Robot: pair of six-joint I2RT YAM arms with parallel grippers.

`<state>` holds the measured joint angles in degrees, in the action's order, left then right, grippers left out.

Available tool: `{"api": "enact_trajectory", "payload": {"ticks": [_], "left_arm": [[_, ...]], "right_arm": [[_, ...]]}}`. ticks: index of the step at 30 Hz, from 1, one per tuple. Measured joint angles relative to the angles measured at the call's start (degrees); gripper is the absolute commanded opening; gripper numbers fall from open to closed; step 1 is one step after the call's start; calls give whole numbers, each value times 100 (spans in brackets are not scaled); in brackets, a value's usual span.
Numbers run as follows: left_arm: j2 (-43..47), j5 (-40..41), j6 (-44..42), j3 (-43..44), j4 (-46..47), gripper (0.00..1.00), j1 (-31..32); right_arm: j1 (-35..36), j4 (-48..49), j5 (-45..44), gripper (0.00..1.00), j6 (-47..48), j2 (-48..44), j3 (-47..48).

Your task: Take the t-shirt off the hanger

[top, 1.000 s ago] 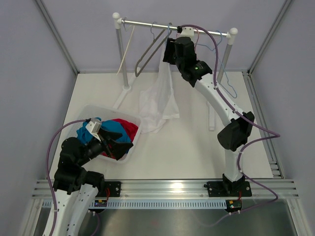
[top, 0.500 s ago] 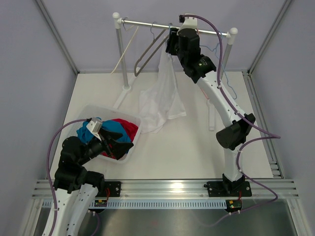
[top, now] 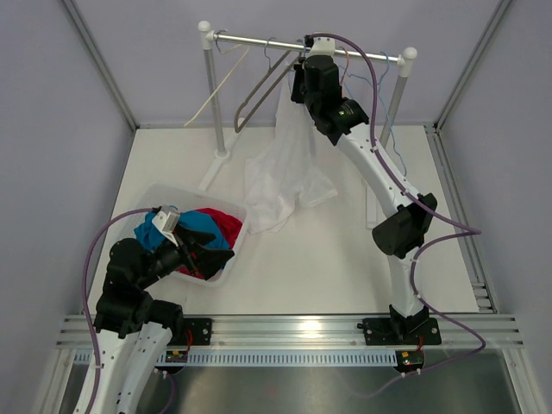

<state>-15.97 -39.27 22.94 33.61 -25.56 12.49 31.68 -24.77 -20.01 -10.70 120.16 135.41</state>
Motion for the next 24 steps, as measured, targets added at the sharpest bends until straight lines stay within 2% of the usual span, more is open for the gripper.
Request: {"api": "enact_trajectory", "payload": {"ticks": [1, 3, 11, 18, 24], "left_arm": [[-2, 0, 0, 0, 0, 99, 0], [-2, 0, 0, 0, 0, 99, 0], [-153, 2, -2, 0, 0, 99, 0], [-356, 0, -2, 0, -4, 99, 0], [-448, -15, 24, 31, -4, 99, 0]], "right_arm": [[0, -9, 2, 6, 11, 0, 0], [0, -2, -2, 0, 28, 2, 2], [4, 144, -13, 0, 76, 0, 2], [127, 330, -289, 0, 503, -83, -9], [247, 658, -479, 0, 754, -750, -1001]]}}
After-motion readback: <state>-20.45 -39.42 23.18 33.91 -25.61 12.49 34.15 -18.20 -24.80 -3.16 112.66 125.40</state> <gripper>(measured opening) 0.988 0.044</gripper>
